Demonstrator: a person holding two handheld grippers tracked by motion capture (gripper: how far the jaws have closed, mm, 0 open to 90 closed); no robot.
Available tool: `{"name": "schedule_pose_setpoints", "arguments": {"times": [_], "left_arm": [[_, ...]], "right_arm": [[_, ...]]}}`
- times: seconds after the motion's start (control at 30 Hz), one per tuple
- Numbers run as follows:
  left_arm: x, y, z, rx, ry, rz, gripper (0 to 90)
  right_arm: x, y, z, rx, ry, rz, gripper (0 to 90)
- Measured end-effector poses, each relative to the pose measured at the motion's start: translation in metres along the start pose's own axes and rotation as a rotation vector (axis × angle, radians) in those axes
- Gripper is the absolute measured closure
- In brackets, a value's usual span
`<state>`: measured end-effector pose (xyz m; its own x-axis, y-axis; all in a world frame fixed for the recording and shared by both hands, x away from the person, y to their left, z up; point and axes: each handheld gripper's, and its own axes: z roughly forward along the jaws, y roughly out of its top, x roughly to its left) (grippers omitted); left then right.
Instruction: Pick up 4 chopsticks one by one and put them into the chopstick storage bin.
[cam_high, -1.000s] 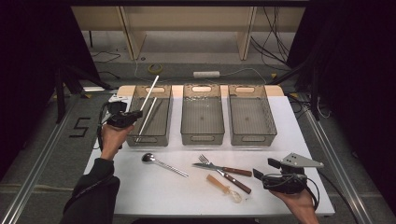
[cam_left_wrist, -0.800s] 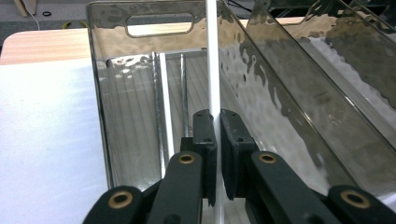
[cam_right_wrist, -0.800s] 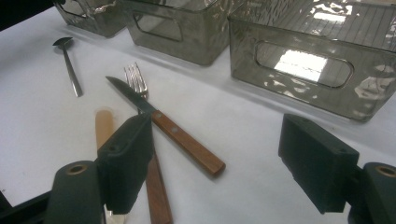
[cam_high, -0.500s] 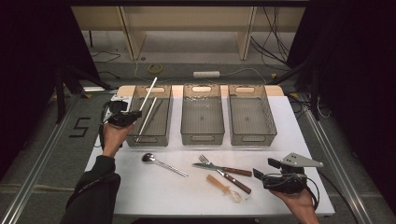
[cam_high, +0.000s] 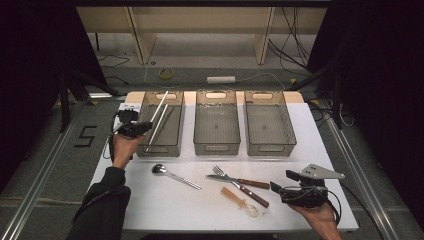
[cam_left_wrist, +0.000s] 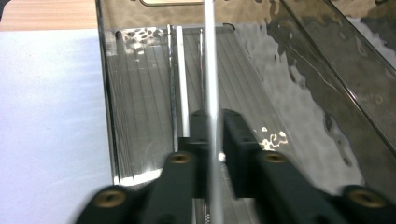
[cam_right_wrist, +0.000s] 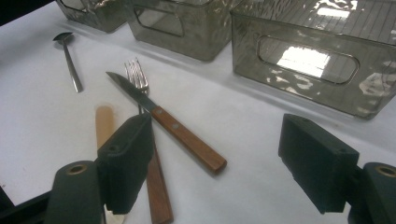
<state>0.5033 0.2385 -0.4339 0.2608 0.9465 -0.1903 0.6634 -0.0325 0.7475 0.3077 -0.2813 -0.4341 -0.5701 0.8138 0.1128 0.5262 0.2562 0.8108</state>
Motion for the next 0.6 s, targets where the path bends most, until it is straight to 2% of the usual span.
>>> {"name": "schedule_pose_setpoints", "arguments": {"times": [0.17, 0.33, 0.43, 0.6], "left_arm": [[0.000, 0.003, -0.007, -0.006, -0.002, -0.011, 59.5], [-0.004, 0.005, -0.019, -0.021, -0.040, -0.010, 49.2], [-0.011, 0.005, -0.027, -0.020, -0.079, 0.016, 44.5], [-0.031, 0.004, -0.040, -0.005, -0.137, 0.086, 38.9]], "right_arm": [[0.000, 0.000, 0.000, -0.003, -0.001, 0.000, 27.5], [0.000, 0.000, -0.001, -0.007, -0.003, -0.001, 27.4], [0.000, 0.001, -0.002, -0.010, -0.001, -0.006, 27.5], [0.002, 0.001, -0.002, -0.010, 0.003, -0.015, 27.5]]}}
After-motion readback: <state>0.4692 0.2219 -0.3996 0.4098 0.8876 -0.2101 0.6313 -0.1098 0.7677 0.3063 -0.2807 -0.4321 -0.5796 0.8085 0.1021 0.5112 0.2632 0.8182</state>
